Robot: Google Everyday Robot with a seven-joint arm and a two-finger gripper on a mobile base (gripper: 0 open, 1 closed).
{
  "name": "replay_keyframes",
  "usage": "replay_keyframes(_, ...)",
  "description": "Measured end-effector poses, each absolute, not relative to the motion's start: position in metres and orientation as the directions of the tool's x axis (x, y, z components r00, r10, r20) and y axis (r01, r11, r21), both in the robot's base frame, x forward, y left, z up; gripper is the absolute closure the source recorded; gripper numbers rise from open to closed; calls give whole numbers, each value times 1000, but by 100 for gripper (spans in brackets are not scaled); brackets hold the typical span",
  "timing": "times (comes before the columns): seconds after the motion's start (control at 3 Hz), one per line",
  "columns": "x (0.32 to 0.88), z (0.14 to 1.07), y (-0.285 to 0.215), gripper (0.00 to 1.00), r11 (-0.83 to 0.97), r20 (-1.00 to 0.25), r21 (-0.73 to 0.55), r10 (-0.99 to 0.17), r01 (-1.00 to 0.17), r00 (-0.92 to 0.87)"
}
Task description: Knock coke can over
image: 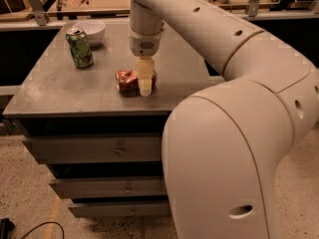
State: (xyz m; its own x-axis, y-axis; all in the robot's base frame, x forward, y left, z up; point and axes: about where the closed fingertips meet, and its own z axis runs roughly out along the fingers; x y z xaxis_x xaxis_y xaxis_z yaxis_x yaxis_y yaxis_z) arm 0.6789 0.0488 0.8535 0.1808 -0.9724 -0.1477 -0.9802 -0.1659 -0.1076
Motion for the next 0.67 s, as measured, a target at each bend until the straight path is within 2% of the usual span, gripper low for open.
replay_keyframes(0.33, 680, 862, 43, 0, -135, -194, -119, -969, -984, 156)
replay_keyframes(0.67, 680, 885, 27, 0, -59, -341, -145, -934, -988, 106)
